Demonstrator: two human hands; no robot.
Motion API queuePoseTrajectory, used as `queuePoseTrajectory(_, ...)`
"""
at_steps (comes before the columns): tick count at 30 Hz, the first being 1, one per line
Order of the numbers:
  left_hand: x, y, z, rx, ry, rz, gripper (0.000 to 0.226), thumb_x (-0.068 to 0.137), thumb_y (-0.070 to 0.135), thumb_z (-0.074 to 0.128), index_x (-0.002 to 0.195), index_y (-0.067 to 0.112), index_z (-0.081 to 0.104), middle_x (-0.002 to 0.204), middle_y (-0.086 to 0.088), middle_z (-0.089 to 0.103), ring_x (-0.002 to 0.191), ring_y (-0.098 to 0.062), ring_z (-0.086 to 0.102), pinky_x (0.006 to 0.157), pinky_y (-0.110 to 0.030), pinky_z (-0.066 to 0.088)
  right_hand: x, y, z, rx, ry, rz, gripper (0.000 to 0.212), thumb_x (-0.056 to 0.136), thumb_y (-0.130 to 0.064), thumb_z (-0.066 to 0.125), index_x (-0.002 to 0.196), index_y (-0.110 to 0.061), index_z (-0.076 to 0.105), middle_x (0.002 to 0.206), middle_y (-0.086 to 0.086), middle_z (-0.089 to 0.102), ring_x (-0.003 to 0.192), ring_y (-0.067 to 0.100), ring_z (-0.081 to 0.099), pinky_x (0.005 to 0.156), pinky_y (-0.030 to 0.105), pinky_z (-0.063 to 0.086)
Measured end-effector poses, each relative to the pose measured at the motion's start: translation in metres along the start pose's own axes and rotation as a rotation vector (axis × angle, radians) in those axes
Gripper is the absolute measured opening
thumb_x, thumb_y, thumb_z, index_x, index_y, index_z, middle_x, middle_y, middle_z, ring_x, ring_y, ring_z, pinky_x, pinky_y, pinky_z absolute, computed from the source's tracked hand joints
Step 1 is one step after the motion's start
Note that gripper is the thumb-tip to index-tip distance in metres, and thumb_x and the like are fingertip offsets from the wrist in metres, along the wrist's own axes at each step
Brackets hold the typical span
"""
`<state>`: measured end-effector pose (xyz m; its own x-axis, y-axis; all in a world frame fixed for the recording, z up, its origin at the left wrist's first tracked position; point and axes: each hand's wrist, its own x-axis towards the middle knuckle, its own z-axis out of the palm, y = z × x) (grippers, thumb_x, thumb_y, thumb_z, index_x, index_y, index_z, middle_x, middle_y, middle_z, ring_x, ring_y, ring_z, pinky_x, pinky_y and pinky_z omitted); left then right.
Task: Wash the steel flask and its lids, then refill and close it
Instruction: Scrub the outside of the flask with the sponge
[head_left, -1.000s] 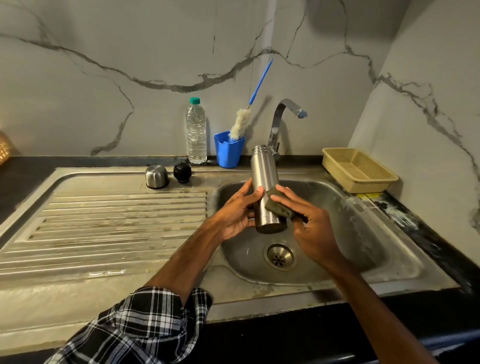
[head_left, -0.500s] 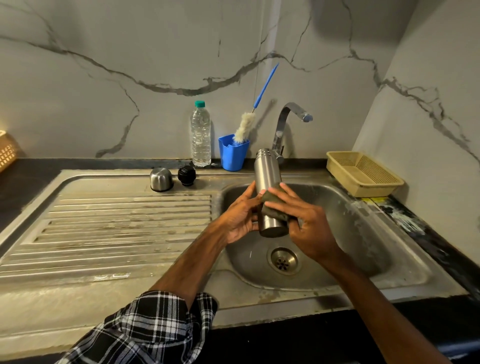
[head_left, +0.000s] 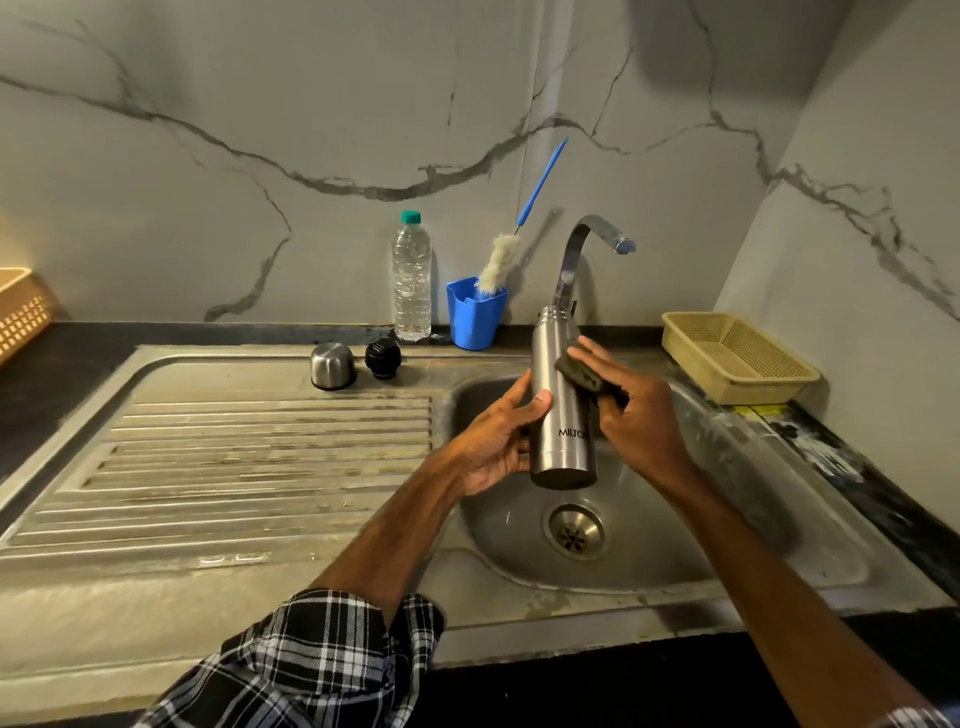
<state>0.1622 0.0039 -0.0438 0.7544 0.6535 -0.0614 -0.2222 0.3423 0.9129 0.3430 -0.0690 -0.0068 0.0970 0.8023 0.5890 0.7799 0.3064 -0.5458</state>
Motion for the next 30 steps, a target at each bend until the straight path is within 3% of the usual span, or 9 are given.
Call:
queuePoseTrajectory(2,0.0,-0.002,0.001,0.003,-0.004,-0.004,0.069,0.097,0.032,0.066,0.155,0.046,0.031,0.142,-0.016,0.055,0.121,-0.034,0.062,0.093,-0.054,0.056,0.006,-0.002,0.003,-0.052,-0.004,0.03,0.07,0.086,0.013,0.051,0.145,-0.027,0.049,0.155,-0.005,0.042,0.142,0.008,0.036,0.118,0.04,0.036)
queuePoseTrajectory(6,0.003,-0.003,-0.002,0.002,-0.001,0.011,0.065,0.096,0.036,0.067,0.152,0.048,0.036,0.143,-0.016,0.055,0.127,-0.036,0.059,0.095,-0.057,0.055,0.006,-0.006,0.005,-0.116,-0.15,-0.155,0.062,0.083,0.01,0.047,0.135,-0.022,0.062,0.151,-0.004,0.047,0.148,0.015,0.03,0.121,0.034,0.026)
queuePoseTrajectory(12,0.003,-0.005,0.002,0.024,0.005,-0.022,0.069,0.095,0.036,0.068,0.154,0.044,0.033,0.143,-0.018,0.053,0.129,-0.04,0.057,0.101,-0.062,0.05,0.036,0.002,0.003,-0.105,-0.05,0.022,0.071,0.083,0.018,0.045,0.141,-0.021,0.054,0.157,-0.003,0.04,0.149,0.015,0.027,0.123,0.043,0.026)
queuePoseTrajectory(17,0.001,-0.002,-0.001,0.039,0.003,0.006,0.058,0.097,0.038,0.065,0.15,0.043,0.041,0.141,-0.016,0.056,0.126,-0.037,0.059,0.098,-0.057,0.054,0.033,-0.009,0.007,-0.138,-0.278,-0.157,0.059,0.082,0.017,0.05,0.129,-0.015,0.066,0.15,0.0,0.049,0.15,0.016,0.024,0.122,0.035,0.019)
queuePoseTrajectory(19,0.001,-0.002,-0.001,0.053,-0.014,-0.005,0.059,0.098,0.037,0.064,0.151,0.044,0.039,0.143,-0.017,0.054,0.129,-0.038,0.057,0.1,-0.059,0.052,0.041,-0.003,0.003,-0.139,-0.225,-0.152,0.061,0.081,0.018,0.05,0.128,-0.017,0.066,0.149,-0.001,0.05,0.149,0.016,0.027,0.122,0.036,0.021)
queuePoseTrajectory(24,0.0,-0.003,0.004,0.068,-0.036,-0.025,0.054,0.099,0.033,0.064,0.145,0.049,0.043,0.139,-0.014,0.056,0.13,-0.039,0.056,0.101,-0.06,0.051,0.063,0.007,-0.003,-0.137,-0.068,0.071,0.07,0.081,0.02,0.047,0.138,-0.019,0.059,0.153,0.005,0.046,0.144,0.02,0.037,0.122,0.038,0.027)
queuePoseTrajectory(30,0.001,-0.002,-0.004,0.042,-0.038,-0.023,0.058,0.098,0.034,0.065,0.149,0.046,0.041,0.143,-0.015,0.053,0.134,-0.04,0.052,0.104,-0.062,0.048,0.052,0.007,0.002,-0.147,-0.136,-0.101,0.071,0.076,0.021,0.045,0.132,-0.018,0.064,0.15,-0.001,0.049,0.147,0.018,0.031,0.122,0.035,0.022)
